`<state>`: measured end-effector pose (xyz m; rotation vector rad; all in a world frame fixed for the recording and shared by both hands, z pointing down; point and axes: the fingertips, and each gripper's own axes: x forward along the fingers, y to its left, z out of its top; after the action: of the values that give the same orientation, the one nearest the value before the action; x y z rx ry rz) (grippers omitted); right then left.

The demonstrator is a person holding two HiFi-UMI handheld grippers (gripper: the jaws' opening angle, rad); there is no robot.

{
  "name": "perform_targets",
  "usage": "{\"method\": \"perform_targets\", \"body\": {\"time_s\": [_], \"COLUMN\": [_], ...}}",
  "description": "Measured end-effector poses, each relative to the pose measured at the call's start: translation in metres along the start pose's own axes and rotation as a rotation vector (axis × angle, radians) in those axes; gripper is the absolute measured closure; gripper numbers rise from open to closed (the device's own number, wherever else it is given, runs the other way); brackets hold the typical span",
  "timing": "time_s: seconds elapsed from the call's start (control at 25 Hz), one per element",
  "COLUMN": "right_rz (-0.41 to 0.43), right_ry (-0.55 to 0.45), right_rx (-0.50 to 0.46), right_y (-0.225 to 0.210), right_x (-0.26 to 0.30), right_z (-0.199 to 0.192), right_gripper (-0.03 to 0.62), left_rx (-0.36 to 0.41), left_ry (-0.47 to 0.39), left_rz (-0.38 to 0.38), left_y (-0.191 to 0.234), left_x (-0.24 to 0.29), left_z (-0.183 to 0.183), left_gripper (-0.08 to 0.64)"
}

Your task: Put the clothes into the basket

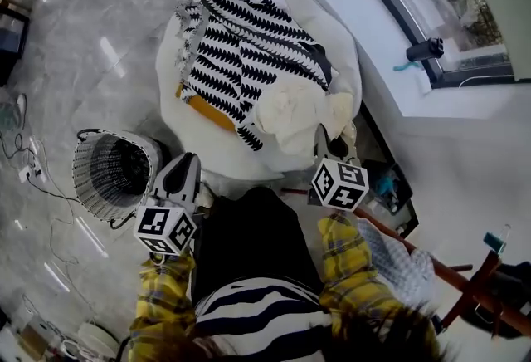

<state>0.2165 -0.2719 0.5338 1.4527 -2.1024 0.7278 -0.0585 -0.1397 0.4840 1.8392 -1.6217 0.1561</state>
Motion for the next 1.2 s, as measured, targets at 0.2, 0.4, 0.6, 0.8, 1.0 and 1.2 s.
{"method": "perform_targets", "body": {"time_s": [0.2, 0.4, 0.6, 0.8, 1.0, 1.2], "right_rz": [0.063, 0.178, 0.312, 0.469, 0.647, 0.833], "right_ry": [-0.058, -0.128, -0.161, -0.172, -0.192, -0.198], "right_rx": [-0.071, -0.138, -0.220, -0.304, -0.379, -0.453], "right_y": [0.048, 0.116, 0.196, 0.288, 0.387, 0.481], "right_x": [-0.015, -0.029, -0.032, -0.041, -0.062, -0.088], "right_z": [0.027, 0.060, 0.077, 0.078, 0.074, 0.063], "right_gripper": [0.505, 0.505, 0.505, 0.505, 0.505, 0.505], "left_rx": [-0.014, -0.044, -0.084, -0.142, -0.202, -0.262], "left_ry": [-0.044, -0.094, -0.165, -0.228, -0.288, -0.345], "left_rz": [0.033, 0.101, 0.184, 0.294, 0.405, 0.509], "left_y": [0.021, 0.050, 0.085, 0.125, 0.164, 0.196], "left_x": [-0.031, -0.067, -0.111, -0.167, -0.225, -0.276], "left_z": [0.013, 0.023, 0.029, 0.023, 0.012, -0.003], "left_gripper": [0.515, 0.515, 0.515, 0.515, 0.515, 0.515]}}
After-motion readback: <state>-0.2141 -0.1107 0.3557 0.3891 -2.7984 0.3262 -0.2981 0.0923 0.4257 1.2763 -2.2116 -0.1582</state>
